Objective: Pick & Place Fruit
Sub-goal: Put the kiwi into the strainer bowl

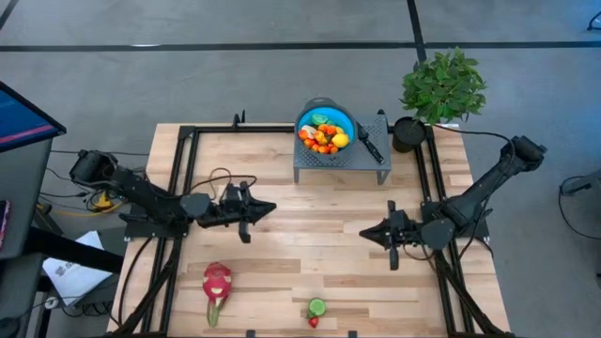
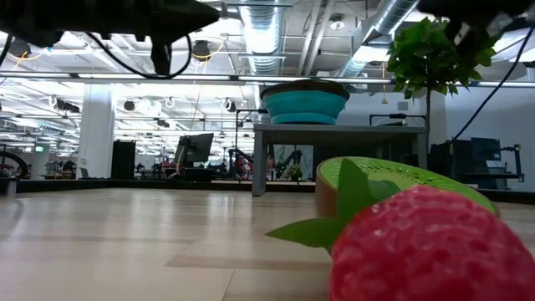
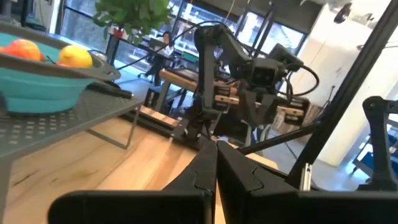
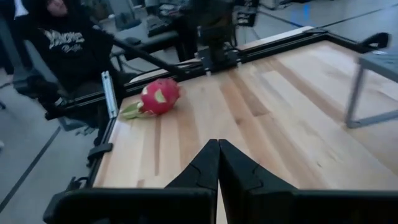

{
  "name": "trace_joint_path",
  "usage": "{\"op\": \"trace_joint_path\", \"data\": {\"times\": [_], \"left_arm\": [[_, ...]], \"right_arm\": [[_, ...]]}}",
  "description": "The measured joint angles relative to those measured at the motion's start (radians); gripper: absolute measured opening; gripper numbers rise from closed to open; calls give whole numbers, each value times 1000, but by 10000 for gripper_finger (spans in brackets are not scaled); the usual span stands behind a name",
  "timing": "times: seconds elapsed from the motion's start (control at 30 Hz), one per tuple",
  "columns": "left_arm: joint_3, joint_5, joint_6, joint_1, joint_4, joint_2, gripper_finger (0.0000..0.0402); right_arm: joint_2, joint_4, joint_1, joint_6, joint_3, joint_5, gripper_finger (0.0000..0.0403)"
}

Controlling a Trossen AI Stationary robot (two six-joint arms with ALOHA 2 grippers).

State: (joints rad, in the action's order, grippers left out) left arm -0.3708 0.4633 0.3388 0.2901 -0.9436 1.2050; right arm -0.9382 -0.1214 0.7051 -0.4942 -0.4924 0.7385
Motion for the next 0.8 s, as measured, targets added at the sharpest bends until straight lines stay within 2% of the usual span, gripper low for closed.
{"op": "trace_joint_path", "data": {"times": [0.23,0.43,0.6,0.8], "left_arm": [[86,-1,-2,9,-1,-145,1],[145,-1,-1,23,2,-247,1],[158,-22,-17,23,1,-283,1],[157,-30,-23,23,0,-283,1]], "right_arm": [[-199,59,-28,24,-202,-89,0],[-391,292,-19,-105,-451,-122,0],[-571,484,-4,-186,-667,-146,0],[-755,647,-8,-344,-861,-292,0]]}}
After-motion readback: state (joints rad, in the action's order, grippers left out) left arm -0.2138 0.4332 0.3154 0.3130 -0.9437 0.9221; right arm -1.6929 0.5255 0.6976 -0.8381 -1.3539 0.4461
